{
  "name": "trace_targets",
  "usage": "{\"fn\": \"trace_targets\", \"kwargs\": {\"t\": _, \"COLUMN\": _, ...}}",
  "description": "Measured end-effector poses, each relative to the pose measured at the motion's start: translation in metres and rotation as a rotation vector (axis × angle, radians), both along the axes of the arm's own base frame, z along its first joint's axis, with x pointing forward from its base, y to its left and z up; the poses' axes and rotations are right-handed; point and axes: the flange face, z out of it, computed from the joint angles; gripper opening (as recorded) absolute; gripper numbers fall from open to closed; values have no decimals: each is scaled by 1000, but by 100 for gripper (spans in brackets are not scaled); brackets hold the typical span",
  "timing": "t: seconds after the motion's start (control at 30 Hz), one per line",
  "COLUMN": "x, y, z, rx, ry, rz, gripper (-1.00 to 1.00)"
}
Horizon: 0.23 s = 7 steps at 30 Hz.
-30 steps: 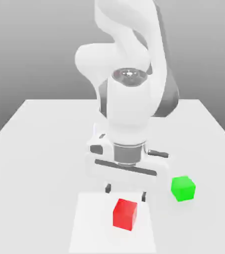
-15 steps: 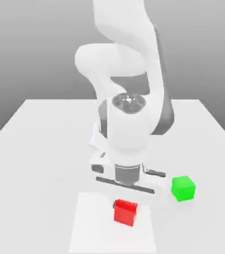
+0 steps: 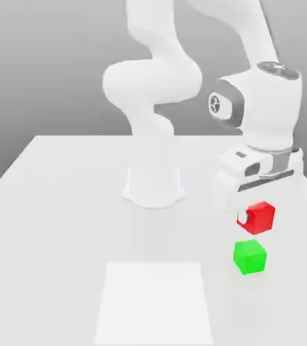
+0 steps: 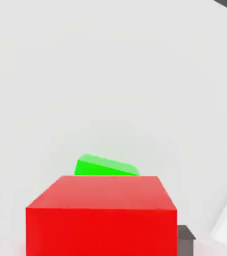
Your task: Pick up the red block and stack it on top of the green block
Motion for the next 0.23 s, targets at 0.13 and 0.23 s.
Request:
{"fn": "trace_targets", "kwargs": {"t": 0.13, "x": -2, "y": 0, "z": -35, "rx": 1, "ry": 1, "rz": 5, "gripper": 100}}
{"fn": "trace_targets", "kwargs": {"t": 0.23, "x": -2, "y": 0, "z": -35, "rx": 1, "ry": 1, "rz": 5, "gripper": 100}}
